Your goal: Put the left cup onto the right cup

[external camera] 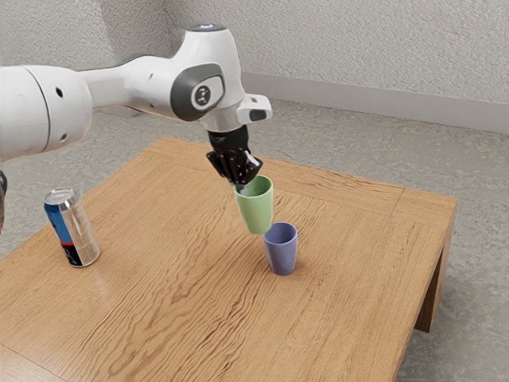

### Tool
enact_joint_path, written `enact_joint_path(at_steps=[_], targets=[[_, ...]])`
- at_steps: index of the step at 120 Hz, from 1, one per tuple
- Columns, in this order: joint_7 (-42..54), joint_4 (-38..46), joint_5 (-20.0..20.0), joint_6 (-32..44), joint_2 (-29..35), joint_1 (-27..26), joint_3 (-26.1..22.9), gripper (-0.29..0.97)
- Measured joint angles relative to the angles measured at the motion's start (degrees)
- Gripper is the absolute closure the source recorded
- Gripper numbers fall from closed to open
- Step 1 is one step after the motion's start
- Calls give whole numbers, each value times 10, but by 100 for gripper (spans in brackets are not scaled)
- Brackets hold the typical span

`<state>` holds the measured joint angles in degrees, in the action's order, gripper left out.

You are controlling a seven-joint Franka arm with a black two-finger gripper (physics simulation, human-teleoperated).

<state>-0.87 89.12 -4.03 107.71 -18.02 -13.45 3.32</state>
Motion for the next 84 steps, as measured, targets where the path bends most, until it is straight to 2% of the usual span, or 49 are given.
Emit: enact_joint_path(at_steps=[84], targets=[[3,-113,18,-18,-97,4,-18,79]])
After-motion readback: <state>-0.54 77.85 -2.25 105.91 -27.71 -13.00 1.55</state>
